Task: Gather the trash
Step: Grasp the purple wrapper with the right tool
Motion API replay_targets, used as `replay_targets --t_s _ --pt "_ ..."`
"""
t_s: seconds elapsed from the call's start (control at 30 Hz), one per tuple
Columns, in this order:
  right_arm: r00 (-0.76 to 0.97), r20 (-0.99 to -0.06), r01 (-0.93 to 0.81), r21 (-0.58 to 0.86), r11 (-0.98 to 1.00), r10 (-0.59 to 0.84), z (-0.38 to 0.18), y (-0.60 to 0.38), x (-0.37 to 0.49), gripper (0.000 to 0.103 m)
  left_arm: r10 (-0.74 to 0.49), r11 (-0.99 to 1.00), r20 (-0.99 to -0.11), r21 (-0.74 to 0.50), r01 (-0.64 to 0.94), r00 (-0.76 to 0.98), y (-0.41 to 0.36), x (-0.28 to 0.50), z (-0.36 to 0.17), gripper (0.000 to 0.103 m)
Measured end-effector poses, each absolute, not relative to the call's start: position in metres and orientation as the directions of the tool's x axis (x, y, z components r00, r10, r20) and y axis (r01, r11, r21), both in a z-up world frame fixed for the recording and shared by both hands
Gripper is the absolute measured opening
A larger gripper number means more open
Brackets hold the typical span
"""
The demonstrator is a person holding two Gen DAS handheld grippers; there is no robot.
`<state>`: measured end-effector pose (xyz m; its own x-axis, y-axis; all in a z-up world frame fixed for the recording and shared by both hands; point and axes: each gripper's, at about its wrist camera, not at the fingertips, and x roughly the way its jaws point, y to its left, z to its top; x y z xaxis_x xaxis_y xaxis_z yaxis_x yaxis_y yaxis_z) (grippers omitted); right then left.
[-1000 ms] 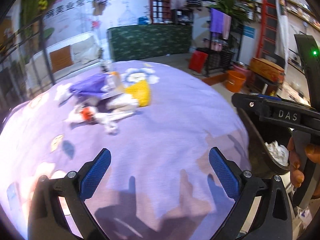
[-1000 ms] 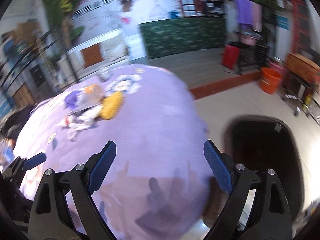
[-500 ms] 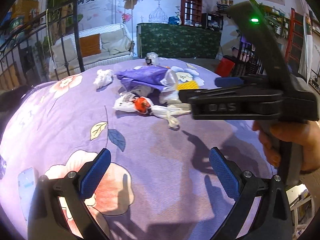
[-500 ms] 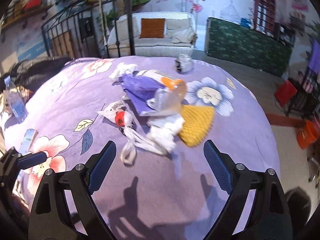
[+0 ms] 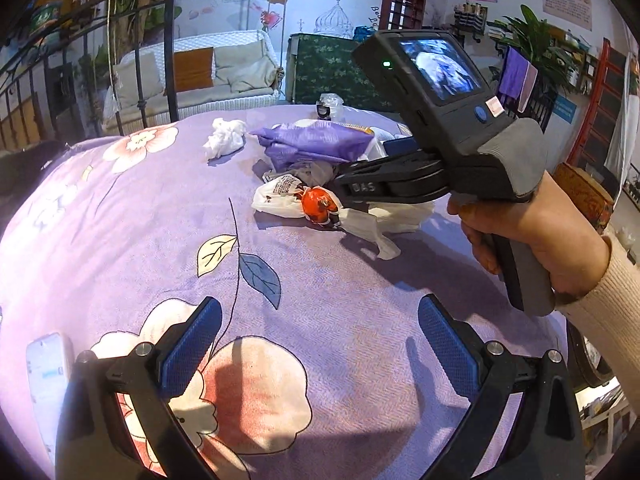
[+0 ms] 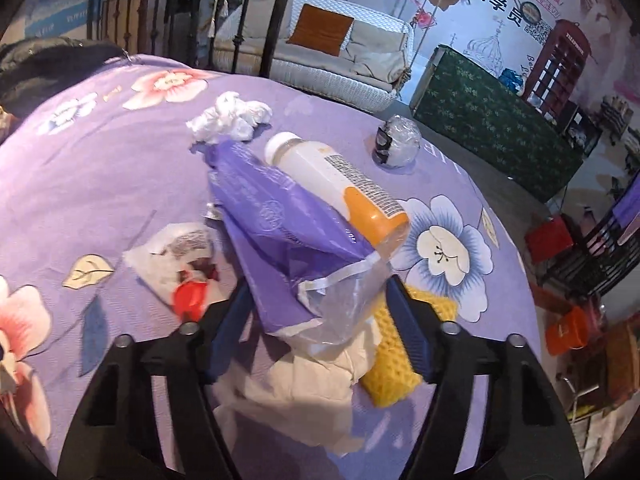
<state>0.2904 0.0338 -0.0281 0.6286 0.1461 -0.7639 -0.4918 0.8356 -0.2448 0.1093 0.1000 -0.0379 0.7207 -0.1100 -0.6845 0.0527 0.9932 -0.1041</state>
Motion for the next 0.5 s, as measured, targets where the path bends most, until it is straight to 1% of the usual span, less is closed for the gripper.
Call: replay_targets --t_s 0.07,0.1,0.2,0.4,0.43,0.5 --pt "0.617 -0.764 -0.495 -0.191 0.848 0.188 -0.022 0.027 0.29 0.04 -0.117 0.992 -0.685 -0.119 0.048 0.719 0.104 0.112 -0.038 0.097" --pt "0.614 -0.763 -0.498 -0.176 0.849 0.202 -0.019 0.024 0.289 0.032 -0.117 0.991 -0.684 -0.123 0.044 0.72 0.106 0.113 -0.038 0.097" --pt "0.625 -0.747 -0.49 -0.147 0.859 0.229 -0.01 0.016 0.281 0.029 -0.124 0.99 -0.688 -0.135 0.043 0.715 0.109 0.12 -0.038 0.097" --pt "0.644 -0.711 -0.462 -0.067 0.884 0.282 0.013 -0.009 0.262 0.029 -0.132 0.991 -0.682 -0.117 0.071 0.719 0.108 0.137 -0.03 0.095" --pt "0.651 -0.703 -0.455 -0.058 0.889 0.287 0.017 -0.013 0.259 0.029 -0.145 0.988 -0.688 -0.135 0.071 0.711 0.109 0.142 -0.03 0.092" --pt "0.662 -0.691 -0.429 -0.034 0.903 0.289 0.025 -0.024 0.253 0.029 -0.173 0.981 -0.695 -0.186 0.058 0.698 0.114 0.152 -0.03 0.089"
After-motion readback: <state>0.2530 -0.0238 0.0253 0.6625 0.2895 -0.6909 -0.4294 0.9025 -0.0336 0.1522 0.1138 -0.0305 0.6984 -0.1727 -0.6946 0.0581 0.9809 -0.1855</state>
